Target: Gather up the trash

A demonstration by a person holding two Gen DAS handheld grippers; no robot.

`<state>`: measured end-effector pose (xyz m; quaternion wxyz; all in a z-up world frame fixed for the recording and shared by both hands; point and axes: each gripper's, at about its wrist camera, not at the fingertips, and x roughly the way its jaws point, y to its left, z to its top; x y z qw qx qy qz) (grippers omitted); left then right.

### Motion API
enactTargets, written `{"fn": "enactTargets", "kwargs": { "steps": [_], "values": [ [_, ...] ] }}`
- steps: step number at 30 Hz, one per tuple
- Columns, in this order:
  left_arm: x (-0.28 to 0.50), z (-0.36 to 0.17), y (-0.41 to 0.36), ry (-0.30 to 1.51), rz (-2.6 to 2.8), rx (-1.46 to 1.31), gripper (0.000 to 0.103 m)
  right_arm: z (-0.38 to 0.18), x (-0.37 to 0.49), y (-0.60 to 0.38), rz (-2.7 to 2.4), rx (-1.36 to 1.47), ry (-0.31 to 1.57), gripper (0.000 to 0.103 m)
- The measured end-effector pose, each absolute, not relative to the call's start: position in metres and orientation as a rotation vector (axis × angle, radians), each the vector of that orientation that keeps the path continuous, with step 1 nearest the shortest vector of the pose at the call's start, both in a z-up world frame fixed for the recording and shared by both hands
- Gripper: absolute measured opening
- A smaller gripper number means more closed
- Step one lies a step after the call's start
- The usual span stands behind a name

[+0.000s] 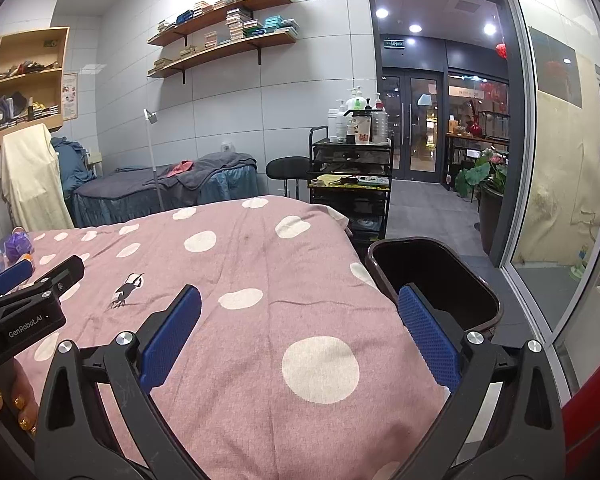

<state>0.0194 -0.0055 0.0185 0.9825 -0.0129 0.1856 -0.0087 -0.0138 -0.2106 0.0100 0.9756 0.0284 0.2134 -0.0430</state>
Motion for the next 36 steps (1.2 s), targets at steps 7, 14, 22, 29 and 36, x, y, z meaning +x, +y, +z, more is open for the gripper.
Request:
{"fn": "enactTargets", "kwargs": {
  "steps": [7,14,22,29,36],
  "values": [
    [0.0192,0.0188,-0.0049,0.374,-0.017,-0.029,0.097,0.0105,-0.0149,-0.2097,-0.082,0.058,0.432,0.097],
    [0.0178,0.0195,-0.0045,0.377,-0.016,-0.029,0.097,0.0103,-0.0152,-0.2094,-0.08,0.062,0.436,0.097],
    [0.018,0.0212,-0.0043,0.382,-0.019,-0.033,0.097,0.0091,-0.0156,-0.211,-0.081,0.066,0.441,0.097],
    [0.0192,0.0208,-0.0037,0.391,-0.027,-0.044,0.097,0.0084,-0.0156,-0.2109,-0.079,0.065,0.443,0.097],
    [0.0199,0.0206,-0.0033,0.396,-0.022,-0.052,0.097,0.007,-0.0138,-0.2098,-0.074,0.068,0.447,0.097]
  ]
}}
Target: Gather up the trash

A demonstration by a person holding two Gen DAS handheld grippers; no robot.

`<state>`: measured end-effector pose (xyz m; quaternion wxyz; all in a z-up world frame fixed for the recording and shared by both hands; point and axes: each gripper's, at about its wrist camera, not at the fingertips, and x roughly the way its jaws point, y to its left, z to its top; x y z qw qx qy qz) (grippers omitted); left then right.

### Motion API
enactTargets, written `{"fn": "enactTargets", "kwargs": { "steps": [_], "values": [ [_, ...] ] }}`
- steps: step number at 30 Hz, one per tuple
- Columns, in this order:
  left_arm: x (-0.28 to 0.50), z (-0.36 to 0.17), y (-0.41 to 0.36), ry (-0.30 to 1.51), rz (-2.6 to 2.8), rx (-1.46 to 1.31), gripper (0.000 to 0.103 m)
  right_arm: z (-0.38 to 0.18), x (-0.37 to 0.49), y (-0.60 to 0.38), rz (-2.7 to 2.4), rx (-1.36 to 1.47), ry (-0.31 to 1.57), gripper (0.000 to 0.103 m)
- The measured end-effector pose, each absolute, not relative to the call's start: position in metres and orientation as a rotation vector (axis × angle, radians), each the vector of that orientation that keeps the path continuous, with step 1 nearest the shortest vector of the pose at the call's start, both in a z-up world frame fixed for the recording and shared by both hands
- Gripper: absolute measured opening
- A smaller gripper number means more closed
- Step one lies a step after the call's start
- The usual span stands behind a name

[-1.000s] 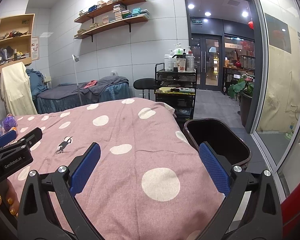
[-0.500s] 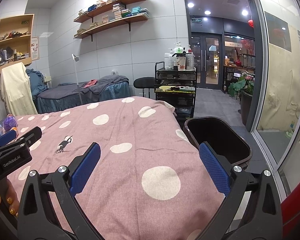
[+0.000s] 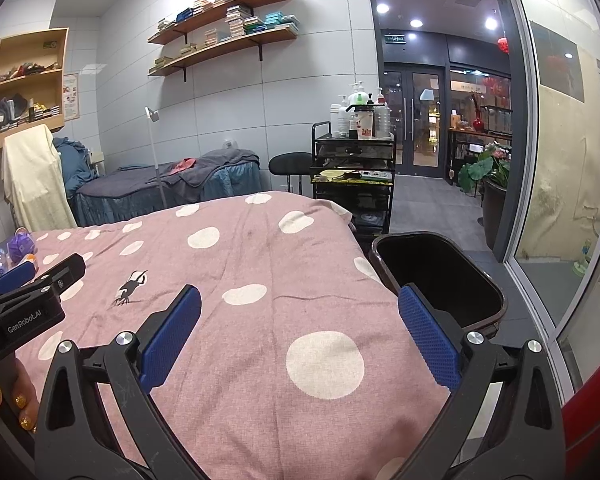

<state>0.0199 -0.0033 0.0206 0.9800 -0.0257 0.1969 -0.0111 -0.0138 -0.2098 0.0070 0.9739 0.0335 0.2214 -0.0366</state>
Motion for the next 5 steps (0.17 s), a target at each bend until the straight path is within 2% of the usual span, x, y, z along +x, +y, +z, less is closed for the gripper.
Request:
{"fn": "enactTargets", "kwargs": {
  "steps": [5],
  "values": [
    [0.0221,0.0194,-0.0031,0.406,-0.019,-0.05,0.097,0.0063,-0.0132,-0.2089,-0.07,0.069,0.451,0.097]
  ]
}}
